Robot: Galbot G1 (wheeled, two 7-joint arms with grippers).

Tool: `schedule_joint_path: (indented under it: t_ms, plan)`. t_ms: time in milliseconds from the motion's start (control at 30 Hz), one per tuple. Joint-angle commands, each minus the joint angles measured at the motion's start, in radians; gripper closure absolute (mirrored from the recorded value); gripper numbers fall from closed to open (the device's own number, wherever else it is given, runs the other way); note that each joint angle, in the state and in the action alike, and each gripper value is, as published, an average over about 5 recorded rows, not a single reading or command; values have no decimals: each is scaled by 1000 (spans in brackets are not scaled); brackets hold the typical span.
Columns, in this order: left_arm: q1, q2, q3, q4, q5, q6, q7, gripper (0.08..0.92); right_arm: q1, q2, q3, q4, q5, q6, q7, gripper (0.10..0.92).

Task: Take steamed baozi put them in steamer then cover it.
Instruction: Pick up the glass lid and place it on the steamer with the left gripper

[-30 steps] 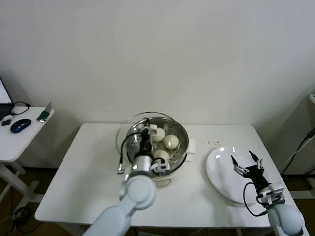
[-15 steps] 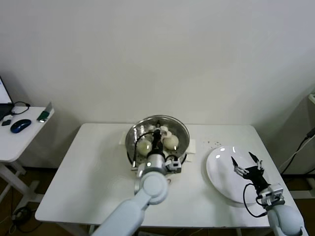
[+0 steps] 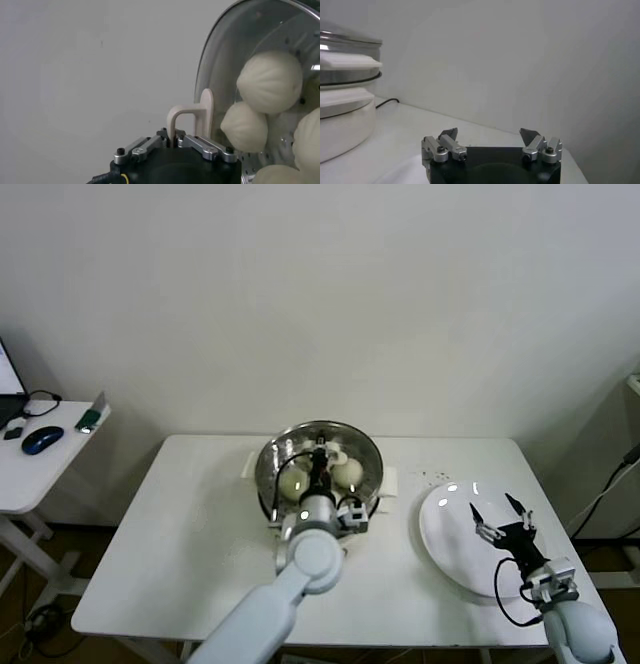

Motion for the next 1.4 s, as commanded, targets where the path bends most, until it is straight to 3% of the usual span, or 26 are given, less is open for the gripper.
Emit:
schedule_joint_path:
  t_ms: [33,733,1067,1400]
  plan:
    - [2,-3,-7,10,-4,49,-4,849,2,1,0,-2,-5,2,-1,203]
    - [29,13,-15,0,-28,49,-24,843,-3,16,10,5,-16,-4,-14,203]
    - [74,51,-15,-156,-57,49,-16,586,3,14,10,8,14,-30,-10,203]
    - [194,147,-35,-388,-142,49,-37,300,15,3,12,-2,13,-44,-8,203]
